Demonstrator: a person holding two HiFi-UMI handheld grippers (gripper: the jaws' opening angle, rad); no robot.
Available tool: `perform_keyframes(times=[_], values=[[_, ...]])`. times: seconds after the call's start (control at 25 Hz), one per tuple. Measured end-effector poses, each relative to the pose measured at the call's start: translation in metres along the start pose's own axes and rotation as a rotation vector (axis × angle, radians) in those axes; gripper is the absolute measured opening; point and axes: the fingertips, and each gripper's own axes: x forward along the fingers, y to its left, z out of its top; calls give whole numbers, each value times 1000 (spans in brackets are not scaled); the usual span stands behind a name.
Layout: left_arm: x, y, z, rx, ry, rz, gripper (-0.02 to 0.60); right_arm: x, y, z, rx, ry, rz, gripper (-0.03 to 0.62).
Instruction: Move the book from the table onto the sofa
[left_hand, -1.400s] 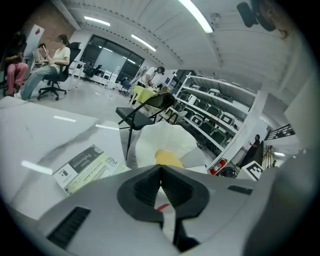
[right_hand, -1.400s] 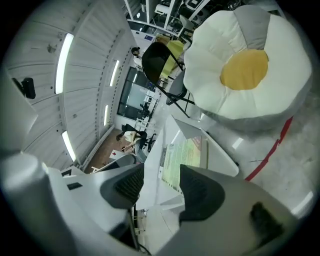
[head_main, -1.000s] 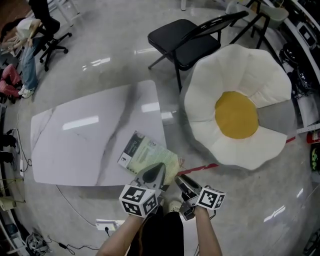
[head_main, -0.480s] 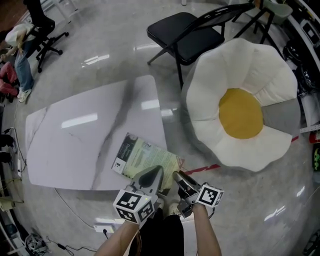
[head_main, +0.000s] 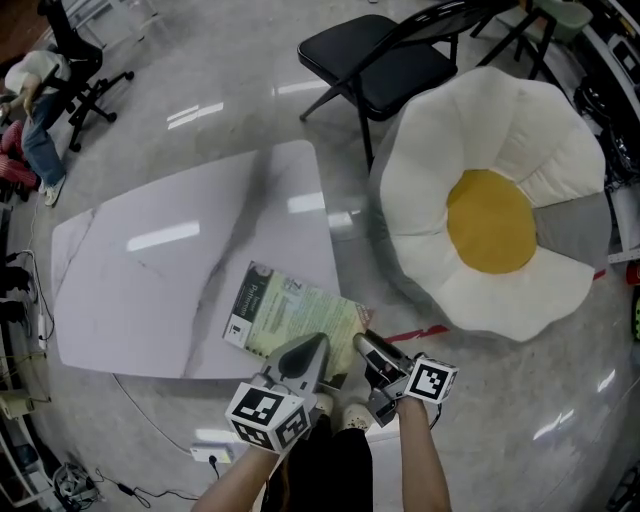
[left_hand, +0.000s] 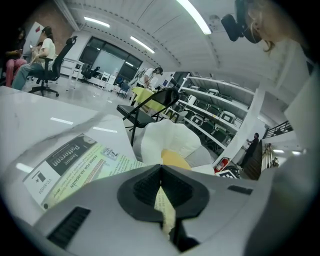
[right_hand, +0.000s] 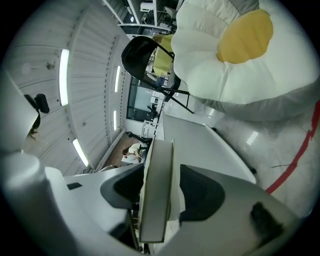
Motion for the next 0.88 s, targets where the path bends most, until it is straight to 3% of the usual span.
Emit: perform_keyframes(times=[0.12, 0.4, 0.88], values=[[2, 5, -6, -7, 2, 7, 10, 15, 5, 8, -3, 3, 53, 230], [2, 10, -9, -21, 6, 13, 9, 25, 5, 12, 44, -26, 68, 195], [-6, -21, -5, -8, 19, -15, 9, -48, 0, 17, 182, -219, 28, 176]])
